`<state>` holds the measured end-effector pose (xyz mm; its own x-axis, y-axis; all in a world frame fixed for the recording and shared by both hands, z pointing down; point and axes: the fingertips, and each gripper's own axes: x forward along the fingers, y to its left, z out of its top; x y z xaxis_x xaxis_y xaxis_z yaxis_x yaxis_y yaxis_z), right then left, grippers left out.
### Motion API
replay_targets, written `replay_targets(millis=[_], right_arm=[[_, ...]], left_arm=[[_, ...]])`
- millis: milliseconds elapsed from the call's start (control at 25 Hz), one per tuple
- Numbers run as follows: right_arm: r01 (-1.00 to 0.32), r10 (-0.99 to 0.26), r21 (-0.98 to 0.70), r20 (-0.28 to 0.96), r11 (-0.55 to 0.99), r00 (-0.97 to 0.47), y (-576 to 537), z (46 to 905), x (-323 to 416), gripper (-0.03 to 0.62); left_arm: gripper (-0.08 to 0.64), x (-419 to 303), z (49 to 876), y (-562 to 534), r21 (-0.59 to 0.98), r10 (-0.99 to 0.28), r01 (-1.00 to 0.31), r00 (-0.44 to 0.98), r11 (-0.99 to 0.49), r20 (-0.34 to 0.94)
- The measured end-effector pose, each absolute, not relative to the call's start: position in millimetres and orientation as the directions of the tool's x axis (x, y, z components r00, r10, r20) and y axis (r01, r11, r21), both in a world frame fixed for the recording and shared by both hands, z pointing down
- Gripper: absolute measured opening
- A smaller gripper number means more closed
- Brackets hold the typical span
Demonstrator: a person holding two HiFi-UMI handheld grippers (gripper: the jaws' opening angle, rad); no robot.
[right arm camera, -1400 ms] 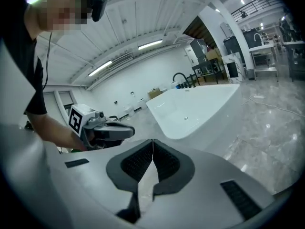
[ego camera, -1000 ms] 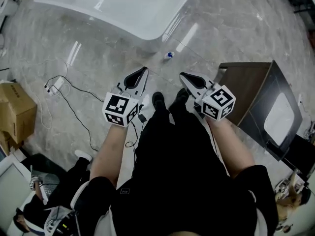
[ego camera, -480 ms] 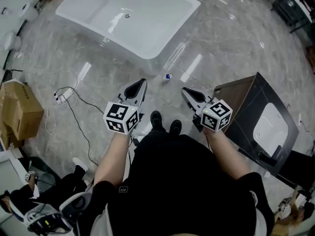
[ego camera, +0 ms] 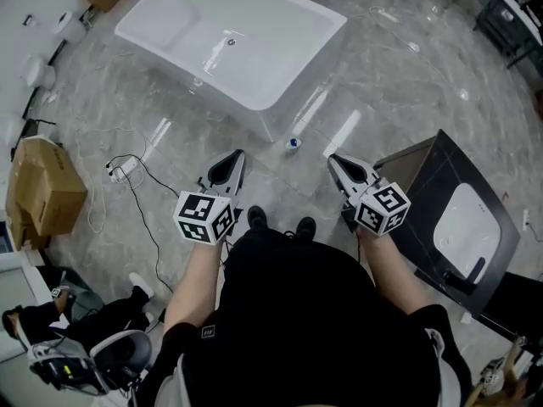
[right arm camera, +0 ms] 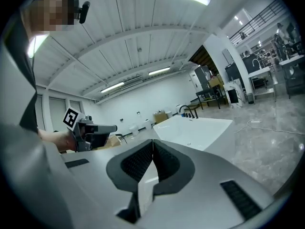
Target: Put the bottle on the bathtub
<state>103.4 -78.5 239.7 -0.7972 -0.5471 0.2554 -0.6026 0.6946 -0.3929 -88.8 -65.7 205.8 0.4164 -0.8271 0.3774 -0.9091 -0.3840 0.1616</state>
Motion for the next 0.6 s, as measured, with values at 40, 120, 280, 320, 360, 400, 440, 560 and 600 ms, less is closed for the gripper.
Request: replay_targets(millis=[40, 120, 280, 320, 360, 400, 440, 560, 600], right_arm=[[-0.607, -0.554, -0.387, 0.251, 0.694, -0.794, -78.6, 235.7, 105.3, 0.029], [-0.616, -0.566, -0.372, 0.246, 0.694, -0.787, -79.3, 227.2, 107.3, 0.029], [-0.646, -0.603, -0.327, 0.235, 0.690, -0.763, -83.2, 205.6, 103.0, 0.029], [-0.655, -0.616, -0.315, 0.228, 0.687, -0.755, -84.9, 199.3, 99.6, 0.029], [-0.662, -0.627, -0.304, 0.217, 0.685, -0.748, -86.7, 192.4, 94.9, 0.029], [-0.664, -0.634, -0.294, 0.203, 0.687, -0.746, -88.4, 184.9, 88.5, 0.029], [-0.663, -0.638, -0.283, 0.187, 0.693, -0.747, -89.6, 176.6, 80.5, 0.029], [-0.654, -0.644, -0.233, 0.126, 0.720, -0.754, -91.1, 149.4, 53.0, 0.028], [-0.654, -0.650, -0.210, 0.099, 0.727, -0.754, -91.5, 140.4, 45.2, 0.028]], left_arm=[[0.017, -92.9, 205.4, -64.5, 0.165, -0.832, -0.914, 0.407, -0.372, 0.377], [0.017, -103.4, 202.0, -63.4, 0.176, -0.843, -0.921, 0.389, -0.347, 0.370], [0.017, -131.8, 185.0, -57.1, 0.183, -0.864, -0.925, 0.376, -0.332, 0.334], [0.017, -142.4, 180.6, -54.6, 0.181, -0.870, -0.928, 0.370, -0.327, 0.327], [0.017, -154.3, 176.3, -52.8, 0.179, -0.875, -0.931, 0.362, -0.319, 0.321], [0.017, -166.8, 172.0, -51.9, 0.177, -0.881, -0.934, 0.352, -0.310, 0.316], [0.017, -179.4, 167.2, -51.8, 0.176, -0.886, -0.937, 0.343, -0.301, 0.310], [0.017, -213.2, 150.3, -54.0, 0.170, -0.900, -0.941, 0.333, -0.294, 0.282], [0.017, -221.8, 145.2, -55.0, 0.166, -0.902, -0.940, 0.335, -0.299, 0.272]])
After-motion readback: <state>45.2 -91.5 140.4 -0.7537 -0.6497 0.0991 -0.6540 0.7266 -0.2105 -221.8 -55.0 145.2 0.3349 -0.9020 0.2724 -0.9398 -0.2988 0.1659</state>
